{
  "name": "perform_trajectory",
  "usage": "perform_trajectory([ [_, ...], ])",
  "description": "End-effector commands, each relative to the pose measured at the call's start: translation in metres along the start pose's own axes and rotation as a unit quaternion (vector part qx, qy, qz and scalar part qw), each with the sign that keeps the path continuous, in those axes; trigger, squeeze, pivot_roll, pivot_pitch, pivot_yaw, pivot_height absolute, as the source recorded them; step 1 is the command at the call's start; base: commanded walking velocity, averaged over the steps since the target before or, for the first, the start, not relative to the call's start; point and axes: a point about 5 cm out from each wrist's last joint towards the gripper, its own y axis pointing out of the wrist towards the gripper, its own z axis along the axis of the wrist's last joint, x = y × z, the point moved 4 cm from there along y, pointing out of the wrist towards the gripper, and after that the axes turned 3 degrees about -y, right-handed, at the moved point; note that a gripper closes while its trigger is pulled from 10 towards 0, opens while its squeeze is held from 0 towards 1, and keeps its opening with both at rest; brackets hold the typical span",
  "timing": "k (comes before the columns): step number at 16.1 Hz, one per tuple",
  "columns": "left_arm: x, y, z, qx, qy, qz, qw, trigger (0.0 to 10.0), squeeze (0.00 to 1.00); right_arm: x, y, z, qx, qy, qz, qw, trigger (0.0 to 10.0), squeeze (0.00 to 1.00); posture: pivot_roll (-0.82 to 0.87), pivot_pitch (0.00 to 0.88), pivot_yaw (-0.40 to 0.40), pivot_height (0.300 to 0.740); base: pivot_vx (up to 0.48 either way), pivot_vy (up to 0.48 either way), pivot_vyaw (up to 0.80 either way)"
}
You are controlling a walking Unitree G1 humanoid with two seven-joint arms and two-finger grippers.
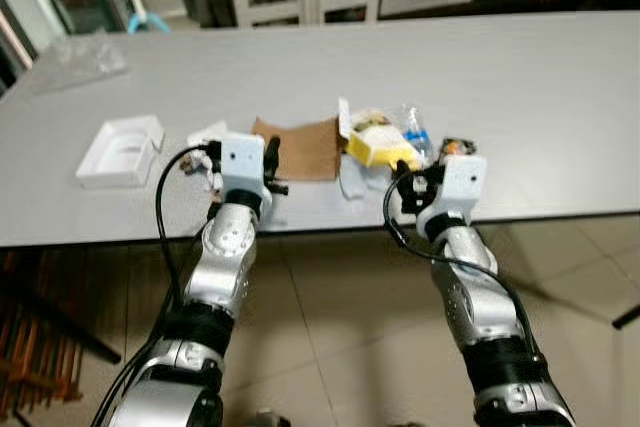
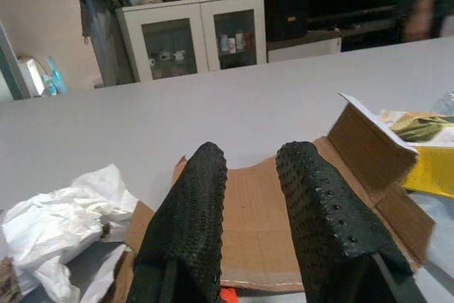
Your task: Picking trash to rubbish bin
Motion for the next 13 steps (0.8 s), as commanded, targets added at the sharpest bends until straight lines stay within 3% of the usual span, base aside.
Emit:
perform_trajectory([
  [1,0.0005,0.0014,0.0013,-0.002,0.001,-0.002,1.000,10.0,0.00,0.0016,0.0003,0.0037,0.005,-0.001,-0.004,1.000,10.0,0.00,-0.06,0.106,0.066,0.740,0.000,0.000,0.00],
  [5,-0.0002,0.0019,0.0003,-0.006,0.006,0.001,1.000,10.0,0.00,0.0034,-0.0003,0.0032,0.003,-0.001,-0.006,1.000,10.0,0.00,-0.05,0.108,0.065,0.740,0.000,0.000,0.00],
  [13,0.0017,0.0023,-0.0003,-0.006,0.005,0.001,1.000,10.0,0.00,0.0040,0.0006,0.0035,0.003,-0.003,-0.005,1.000,10.0,0.00,-0.05,0.106,0.063,0.740,0.306,0.000,0.00],
])
